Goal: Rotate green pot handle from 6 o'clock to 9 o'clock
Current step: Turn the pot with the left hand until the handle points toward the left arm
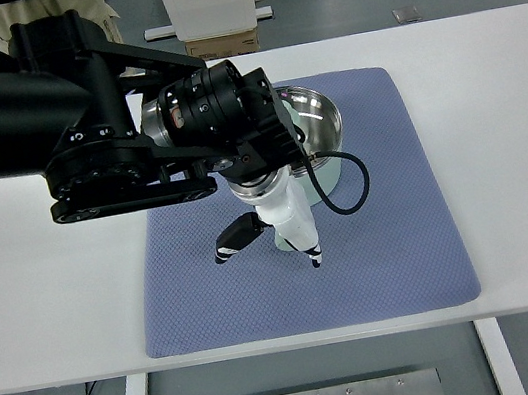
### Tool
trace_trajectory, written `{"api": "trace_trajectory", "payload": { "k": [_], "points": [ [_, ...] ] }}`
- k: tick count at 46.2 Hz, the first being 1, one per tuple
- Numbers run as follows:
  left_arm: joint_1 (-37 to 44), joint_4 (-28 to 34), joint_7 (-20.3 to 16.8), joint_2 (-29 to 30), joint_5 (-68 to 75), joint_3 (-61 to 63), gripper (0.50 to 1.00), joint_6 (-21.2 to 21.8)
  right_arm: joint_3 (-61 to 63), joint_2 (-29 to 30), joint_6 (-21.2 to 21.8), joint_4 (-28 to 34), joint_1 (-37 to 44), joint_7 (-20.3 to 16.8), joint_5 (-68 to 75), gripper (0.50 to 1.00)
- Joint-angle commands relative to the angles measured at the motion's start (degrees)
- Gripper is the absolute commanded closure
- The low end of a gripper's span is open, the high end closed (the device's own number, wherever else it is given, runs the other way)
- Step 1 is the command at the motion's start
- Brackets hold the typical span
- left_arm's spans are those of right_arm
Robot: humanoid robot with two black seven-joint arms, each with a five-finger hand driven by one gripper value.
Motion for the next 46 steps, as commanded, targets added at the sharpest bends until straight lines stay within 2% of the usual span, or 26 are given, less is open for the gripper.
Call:
{"api": "trace_trajectory", "payload": {
  "k": [1,31,46],
  "points": [
    [-0.11,0.01,0.0,0.01,-0.09,0.02,0.5,0.0,0.0,0.0,0.0,-0.09,0.0,0.03,0.0,0.5],
    [-4.5,-5.35,0.0,2.03,-0.09,7.49,0.5,0.0,0.0,0.0,0.0,0.0,0.0,0.03,0.0,0.5],
    [-6.17,-5.27,0.0,2.82,-0.09,12.76,0.5,0.0,0.0,0.0,0.0,0.0,0.0,0.03,0.0,0.5]
  ]
}}
